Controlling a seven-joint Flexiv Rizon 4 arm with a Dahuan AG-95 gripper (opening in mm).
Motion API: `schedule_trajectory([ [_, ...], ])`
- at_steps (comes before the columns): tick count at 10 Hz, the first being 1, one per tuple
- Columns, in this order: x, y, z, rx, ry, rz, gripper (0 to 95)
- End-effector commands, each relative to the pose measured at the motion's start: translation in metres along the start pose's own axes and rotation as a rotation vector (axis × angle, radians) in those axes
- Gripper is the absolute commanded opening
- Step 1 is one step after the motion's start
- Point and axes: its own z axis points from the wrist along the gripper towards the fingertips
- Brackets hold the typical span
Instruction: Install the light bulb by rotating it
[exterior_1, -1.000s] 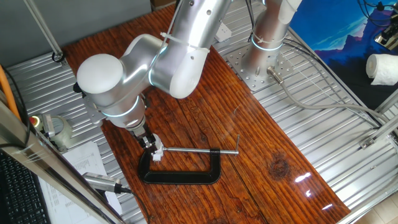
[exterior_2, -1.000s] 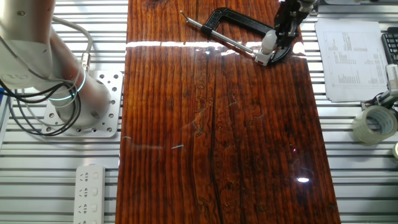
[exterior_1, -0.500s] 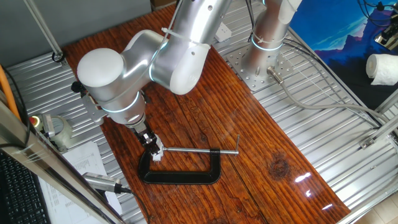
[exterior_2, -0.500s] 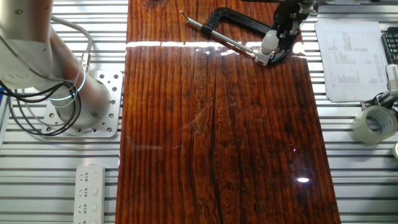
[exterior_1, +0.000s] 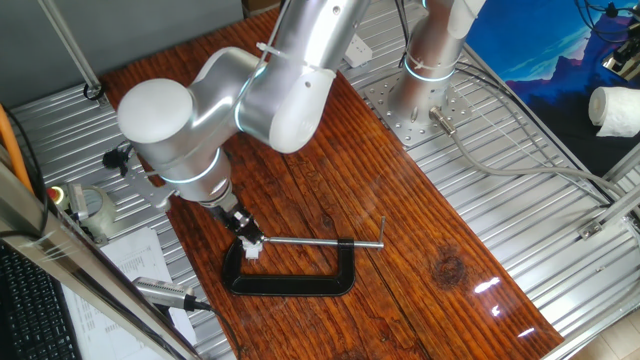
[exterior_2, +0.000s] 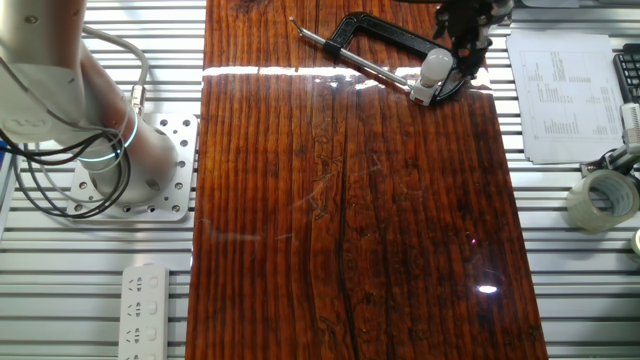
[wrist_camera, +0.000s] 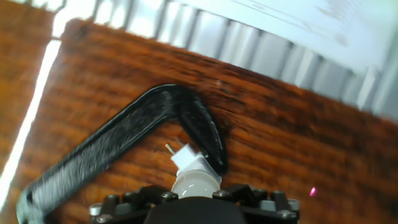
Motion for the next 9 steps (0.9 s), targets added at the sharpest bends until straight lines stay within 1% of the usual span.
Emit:
schedule_trajectory([
  [1, -0.001, 0.004, -0.003, -0.015, 0.001, -0.523, 57.0],
  [2, 0.0, 0.005, -0.002, -0.017, 0.008, -0.565, 57.0],
  [3, -0.001, 0.006, -0.002, -0.023, 0.005, -0.581, 57.0],
  [4, -0.001, 0.007, -0.001, -0.022, 0.007, -0.603, 57.0],
  [6, 0.0, 0.01, 0.001, -0.017, 0.011, -0.695, 57.0],
  [7, 0.001, 0.011, 0.003, -0.01, 0.017, -0.721, 57.0],
  [8, 0.004, 0.012, 0.007, -0.005, 0.016, -0.743, 57.0],
  [9, 0.005, 0.013, 0.009, -0.003, 0.017, -0.743, 57.0],
])
